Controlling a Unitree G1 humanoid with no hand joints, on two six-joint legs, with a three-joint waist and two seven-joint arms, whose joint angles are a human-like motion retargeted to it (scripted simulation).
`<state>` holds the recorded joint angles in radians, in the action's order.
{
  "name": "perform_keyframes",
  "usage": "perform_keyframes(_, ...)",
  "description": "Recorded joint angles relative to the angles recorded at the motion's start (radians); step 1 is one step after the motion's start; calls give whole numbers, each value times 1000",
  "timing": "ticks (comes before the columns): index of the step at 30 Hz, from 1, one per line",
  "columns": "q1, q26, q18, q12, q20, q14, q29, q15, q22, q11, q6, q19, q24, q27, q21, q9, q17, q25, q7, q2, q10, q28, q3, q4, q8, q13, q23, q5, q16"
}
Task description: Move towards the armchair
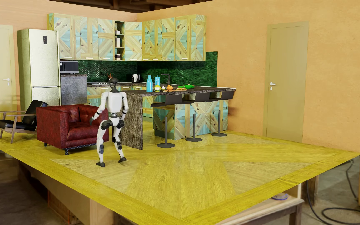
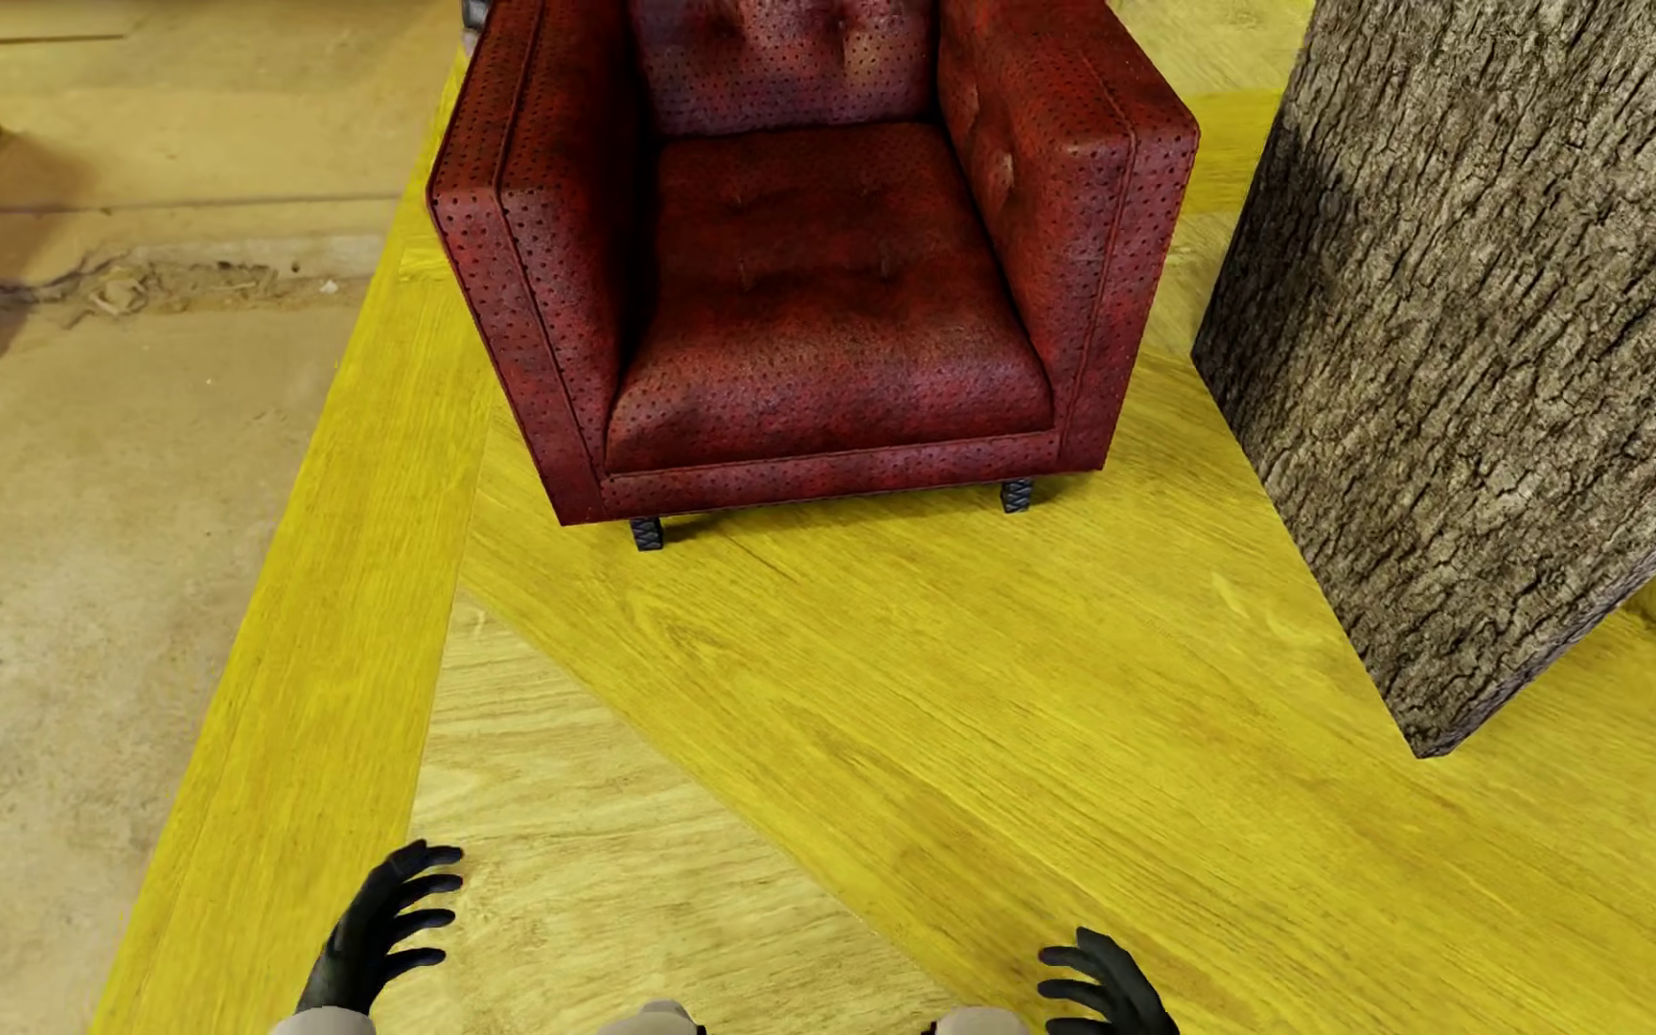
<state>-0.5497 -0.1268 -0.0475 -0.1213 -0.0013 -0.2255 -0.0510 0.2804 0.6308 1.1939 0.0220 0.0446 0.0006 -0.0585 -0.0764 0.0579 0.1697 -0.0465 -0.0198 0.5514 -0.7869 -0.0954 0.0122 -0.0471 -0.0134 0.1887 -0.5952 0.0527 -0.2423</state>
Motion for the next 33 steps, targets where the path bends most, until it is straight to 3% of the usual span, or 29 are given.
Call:
perform_keyframes(1, 27, -21, 4, -5, -12, -41, -21, 91, -23, -153, -45, -44, -30, -46, 36, -5, 14, 0, -3, -3, -7, -44, 5, 2, -11, 23, 4, 23, 29)
perform_keyframes(2, 21, -3, 18, 12, -50, -105, -30, 70, -27, -314, -75, -132, -51, -86, 60, -31, 56, -1, 3, -27, -47, -67, -1, 6, -22, 27, -57, 47, 72)
perform_keyframes(4, 84, 89, -14, -60, -40, -121, 8, 93, -2, -368, -66, -106, -28, -152, 53, -58, 29, 29, 21, -100, -25, -30, 47, -24, -13, -14, -47, 8, 106)
perform_keyframes(5, 128, 163, -16, -51, -38, -135, 27, 111, 2, -387, -72, -105, -9, -144, 36, -54, 15, 45, 20, -144, -5, 11, 51, -23, -11, -9, -56, 10, 98)
perform_keyframes(7, 176, 231, -18, -46, -42, -163, 29, 140, -26, -427, -68, -104, -7, -90, 45, -60, 3, 53, 21, -196, 32, 83, 48, -22, -1, -22, -72, 14, 49)
perform_keyframes(8, 203, 223, -21, -52, -29, -179, 21, 157, -32, -441, -64, -103, -13, -55, 44, -57, -10, 48, 19, -222, 48, 103, 51, -23, 0, -24, -77, 15, 36)
perform_keyframes(11, 264, 151, -30, -3, -35, -226, -9, 209, -24, -473, -39, -99, -66, 35, 24, -31, -7, 22, 32, -283, 89, 69, 65, -18, 13, 14, -48, 19, 93)
perform_keyframes(13, 209, 117, -58, 12, -54, -165, 1, 237, -62, -492, -24, -98, -74, 95, 8, 1, 10, 28, 30, -319, -77, 50, 62, -13, -6, 57, -42, 22, 94)
perform_keyframes(14, 182, 102, -73, -2, -25, -133, 33, 248, -43, -516, -11, -100, -68, 112, 8, -1, -5, 29, 29, -340, -113, 53, 60, -8, -9, 63, -53, 27, 99)
perform_keyframes(16, 114, 120, -95, -52, 19, -185, 117, 255, -30, -493, 50, -92, -45, 98, -19, 17, -13, 9, 27, -366, -64, 67, 13, -13, -9, -4, -32, 14, 67)
perform_keyframes(17, 104, 120, -82, -57, 40, -208, 154, 205, 17, -289, 74, -50, -38, 77, 10, 33, -36, -6, 31, -289, -29, 72, -8, -17, -9, -56, -4, 4, 44)
perform_keyframes(18, 127, 126, 6, -66, 31, -228, 168, 45, 26, -84, 61, 46, -33, 55, -21, 29, -23, -20, 31, -181, -21, 67, -1, 3, -12, -80, -11, 11, 19)
perform_keyframes(19, 175, 127, 0, -66, 25, -243, 156, -54, 17, 4, 32, 146, -30, 30, 3, 26, -26, -25, 23, -100, 10, 54, -2, 15, -11, -77, -37, 20, 11)
perform_keyframes(20, 221, 140, -5, -46, 26, -266, 127, 10, -32, -44, 10, 152, -33, -10, 34, 27, -20, -20, 27, -46, 28, 41, 7, 9, 11, -38, 1, 22, 9)
perform_keyframes(21, 205, 120, -4, -9, 1, -253, 94, 75, -13, -186, -28, 116, -37, -44, 49, 20, -17, 4, 23, 2, -63, 27, 27, 12, 25, -19, 5, 37, 22)
perform_keyframes(22, 139, 109, -18, 29, -34, -176, 64, 84, 11, -307, -54, -91, -34, -57, 23, 13, 7, 38, 33, 3, -242, 16, 36, 16, 24, -13, -61, 54, 70)
perform_keyframes(23, 76, 123, -32, 44, -97, -46, 38, 128, 5, -312, -63, -87, -25, -70, -7, 14, 27, 68, 44, -31, -386, 17, 29, 13, 24, -15, -89, 45, 84)
perform_keyframes(25, 4, 139, -50, 10, -18, -131, 31, 134, 10, -313, -32, -79, 0, -43, -19, 32, 5, 83, 61, -78, -195, 56, 1, 0, 34, -12, -47, 13, 94)
perform_keyframes(26, -5, 131, -16, 11, 10, -75, 40, 88, 54, -199, -12, -77, 7, -18, 1, 59, -34, 80, 66, -54, -45, 76, -10, -15, 35, -5, 25, 1, 69)
perform_keyframes(27, -6, 124, -6, -25, 4, -101, 38, 45, 30, -121, -16, -45, 5, 20, -26, 49, -41, 73, 67, -14, -64, 80, 11, -8, 13, -17, 35, -6, 41)
perform_keyframes(29, 36, 102, -10, -43, -3, -110, -7, 90, -1, -181, -48, 118, -11, 72, -3, 37, -15, 40, 53, -43, -28, 60, 11, 4, 1, -24, 10, -10, 15)
perform_keyframes(30, 48, 107, -19, -26, -26, -108, -21, 154, -3, -274, -67, 76, -14, 71, 31, 38, -28, 37, 46, -85, -36, 38, 19, 8, 0, -20, 2, 1, 29)
perform_keyframes(31, 44, 127, -21, -12, -54, -105, -25, 183, -23, -336, -76, -90, -14, 65, 19, 33, -15, 43, 45, -126, -63, 17, 31, 12, -6, -20, -35, 13, 54)
perform_keyframes(33, 76, 166, -30, 4, -75, -135, -5, 181, -37, -362, -57, -83, -23, 23, 10, 20, -10, 62, 53, -144, -18, 2, 65, -4, 2, 15, -10, -3, 73)
